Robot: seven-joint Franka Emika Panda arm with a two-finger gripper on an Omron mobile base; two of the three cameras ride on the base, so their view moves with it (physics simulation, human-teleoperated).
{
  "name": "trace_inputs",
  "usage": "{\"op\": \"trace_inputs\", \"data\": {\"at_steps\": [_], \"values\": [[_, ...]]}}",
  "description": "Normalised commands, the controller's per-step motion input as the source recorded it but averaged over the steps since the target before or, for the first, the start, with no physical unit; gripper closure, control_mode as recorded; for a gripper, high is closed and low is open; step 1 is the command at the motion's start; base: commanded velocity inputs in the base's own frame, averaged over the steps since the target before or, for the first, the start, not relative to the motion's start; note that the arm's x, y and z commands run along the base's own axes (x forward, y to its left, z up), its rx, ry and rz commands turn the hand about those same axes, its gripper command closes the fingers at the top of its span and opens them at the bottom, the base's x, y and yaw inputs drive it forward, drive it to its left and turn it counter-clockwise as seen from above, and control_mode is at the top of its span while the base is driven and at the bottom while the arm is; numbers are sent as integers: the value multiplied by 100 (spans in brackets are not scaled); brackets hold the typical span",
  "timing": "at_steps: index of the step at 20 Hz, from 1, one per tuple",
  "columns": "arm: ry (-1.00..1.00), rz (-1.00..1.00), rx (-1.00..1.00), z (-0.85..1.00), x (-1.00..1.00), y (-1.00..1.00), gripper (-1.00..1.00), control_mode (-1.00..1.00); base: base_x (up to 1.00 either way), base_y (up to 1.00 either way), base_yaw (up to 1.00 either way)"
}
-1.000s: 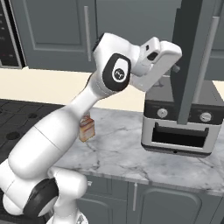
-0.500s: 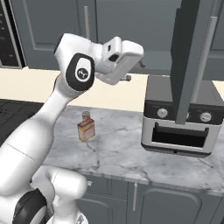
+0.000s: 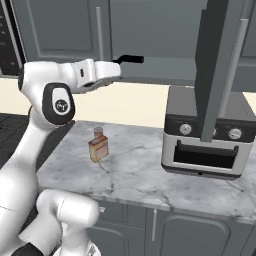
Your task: Pick the pan from the cabinet and place it on the stove. Then turn on the stove burner for the pan.
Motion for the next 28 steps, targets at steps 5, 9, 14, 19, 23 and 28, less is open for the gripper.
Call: {"op": "trace_inputs", "data": {"at_steps": [5, 9, 14, 19, 23, 28], "values": [[-40, 32, 9, -6, 3, 81, -100, -100, 0, 0, 0], [-36, 30, 12, 0, 22, 66, -100, -100, 0, 0, 0], [-25, 21, 14, 15, 40, 38, -100, -100, 0, 0, 0], [-14, 12, 8, 34, 44, 12, -100, -100, 0, 0, 0], [-2, 9, 1, 17, 38, 14, -100, -100, 0, 0, 0], [0, 9, 0, 0, 44, 10, -100, -100, 0, 0, 0]]}}
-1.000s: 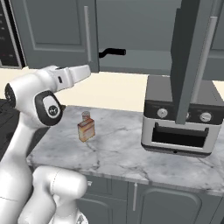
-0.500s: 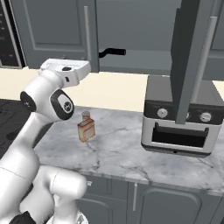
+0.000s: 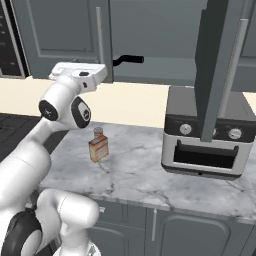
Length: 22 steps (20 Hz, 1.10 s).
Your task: Pick the pan from the cabinet and place it on the stove. Then turn on the stove burner for the pan.
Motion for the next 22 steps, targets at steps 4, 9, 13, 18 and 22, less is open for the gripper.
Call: {"op": "trace_inputs", "data": {"at_steps": [4, 9, 13, 18, 22], "values": [[0, 4, 1, 4, 54, 0, -100, -100, 0, 0, 0], [1, 0, 0, 11, 37, -8, -100, -100, 0, 0, 0], [0, 0, 0, 10, 29, -8, -100, -100, 0, 0, 0], [0, 0, 0, 5, 31, -3, -100, -100, 0, 0, 0], [0, 1, 0, 0, 35, -9, -100, -100, 0, 0, 0]]}}
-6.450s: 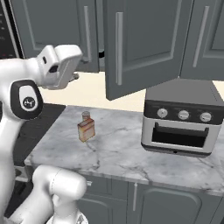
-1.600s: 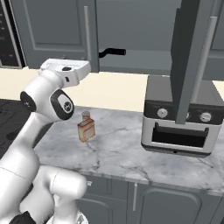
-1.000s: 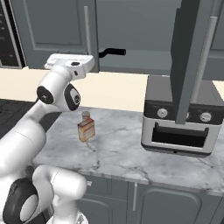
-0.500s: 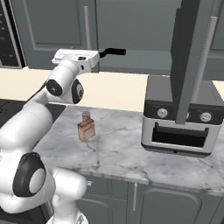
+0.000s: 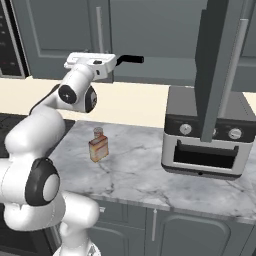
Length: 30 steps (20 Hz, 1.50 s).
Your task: Pick the pan from the cabinet and place it on the stove. Then turn on the stove burner for the pan.
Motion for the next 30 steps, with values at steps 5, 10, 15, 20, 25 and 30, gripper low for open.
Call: {"op": "trace_inputs", "data": {"at_steps": [5, 10, 15, 20, 25, 30], "values": [[0, 5, 0, 0, 30, -9, -100, -100, 0, 0, 0], [0, 8, 0, 0, 26, -10, -100, -100, 0, 0, 0], [0, 9, 0, 0, 31, -6, 100, -100, 0, 0, 0], [3, 10, 0, -5, 32, 0, 100, -100, 0, 0, 0], [5, 6, 0, -2, 17, 11, 100, -100, 0, 0, 0], [3, 0, -4, -2, 0, 20, 100, -100, 0, 0, 0]]}}
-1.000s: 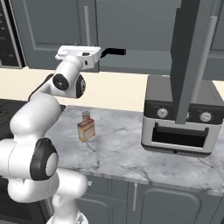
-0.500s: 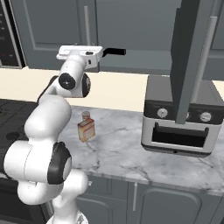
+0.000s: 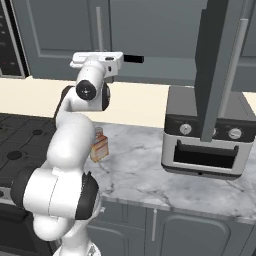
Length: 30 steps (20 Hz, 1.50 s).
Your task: Pick the pan from the cabinet and place it on the stove. Then turn on the stove burner for the pan.
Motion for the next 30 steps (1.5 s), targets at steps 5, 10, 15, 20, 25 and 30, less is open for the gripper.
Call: {"op": "trace_inputs", "data": {"at_steps": [5, 10, 15, 20, 25, 30], "values": [[1, 0, -6, -1, -3, 48, 100, -100, 0, 0, 0], [0, 0, -7, 1, -35, 59, 100, -100, 0, 0, 0], [0, 0, -7, 4, -60, 51, 100, -100, 0, 0, 0], [0, 0, -5, 10, -79, 47, 100, -100, 0, 0, 0], [0, 0, -4, 9, -86, 50, 100, -100, 0, 0, 0], [0, 0, -6, 0, -77, 66, 100, -100, 0, 0, 0]]}}
